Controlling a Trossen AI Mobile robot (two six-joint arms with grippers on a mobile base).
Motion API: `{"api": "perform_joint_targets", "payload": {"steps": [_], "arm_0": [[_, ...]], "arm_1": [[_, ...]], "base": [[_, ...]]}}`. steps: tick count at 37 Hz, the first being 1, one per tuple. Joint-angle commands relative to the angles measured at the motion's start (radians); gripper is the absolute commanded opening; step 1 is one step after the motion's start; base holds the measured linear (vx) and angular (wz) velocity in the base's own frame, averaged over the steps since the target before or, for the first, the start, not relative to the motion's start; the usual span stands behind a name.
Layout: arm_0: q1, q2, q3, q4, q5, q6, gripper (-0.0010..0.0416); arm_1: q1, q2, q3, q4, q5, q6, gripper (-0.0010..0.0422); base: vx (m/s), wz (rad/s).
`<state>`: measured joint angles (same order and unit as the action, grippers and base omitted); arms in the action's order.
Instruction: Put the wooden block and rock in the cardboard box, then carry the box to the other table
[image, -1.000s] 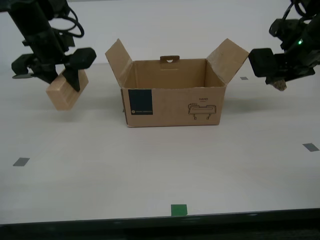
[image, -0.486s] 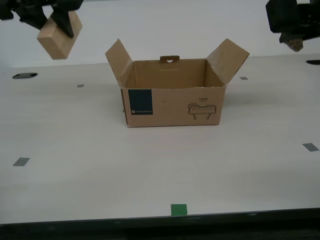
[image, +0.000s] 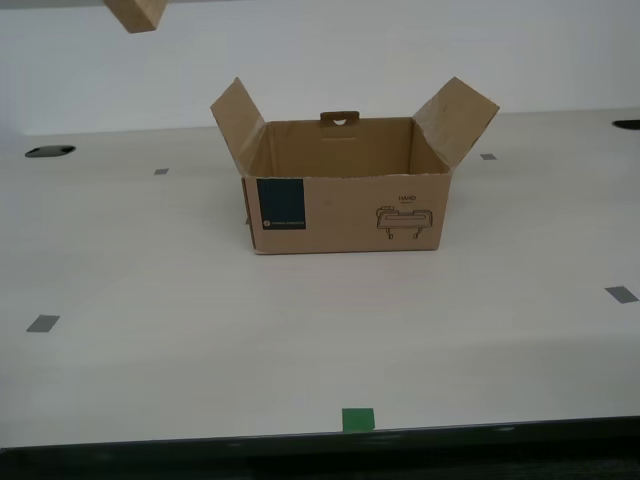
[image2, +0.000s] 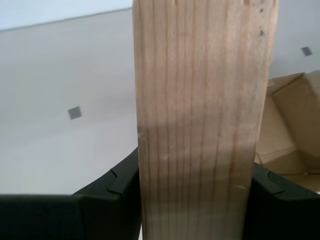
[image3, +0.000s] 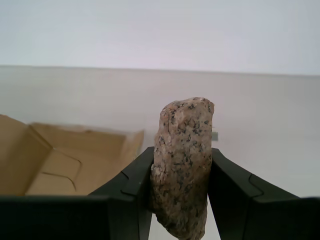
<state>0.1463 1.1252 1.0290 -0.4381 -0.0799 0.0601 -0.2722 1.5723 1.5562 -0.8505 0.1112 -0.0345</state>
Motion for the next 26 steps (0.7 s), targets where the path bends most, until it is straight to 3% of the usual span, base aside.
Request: {"api": "perform_joint_targets", "payload": {"steps": [1,9,15,19,23,26], "arm_0": [[0.002,-0.001,0.041,0.003,-0.034,0.001,-0.0001],[0.014,-0.001,0.083,0.003,-0.169,0.026,-0.0001],[0.022,-0.001,0.084,0.008,-0.270,0.026,-0.0001],[0.026,-0.001,0.084,0.010,-0.311,0.024,-0.0001],[0.026,-0.001,0.084,0.011,-0.365,0.021,-0.0001],[0.028,-0.001,0.084,0.012,-0.401,0.017,-0.0001]], "arm_1": [[-0.043,-0.002,0.023,0.007,0.006,0.002,-0.0001],[-0.143,-0.002,0.041,0.055,0.009,0.010,-0.0001],[-0.206,0.000,0.030,0.134,0.013,0.056,-0.0001],[-0.235,0.000,0.029,0.153,0.018,0.102,-0.0001],[-0.248,0.000,0.029,0.171,0.084,0.155,-0.0001],[-0.251,0.000,0.029,0.174,0.127,0.159,-0.0001]], "base": [[0.000,0.000],[0.000,0.000],[0.000,0.000],[0.000,0.000],[0.000,0.000],[0.000,0.000]]}}
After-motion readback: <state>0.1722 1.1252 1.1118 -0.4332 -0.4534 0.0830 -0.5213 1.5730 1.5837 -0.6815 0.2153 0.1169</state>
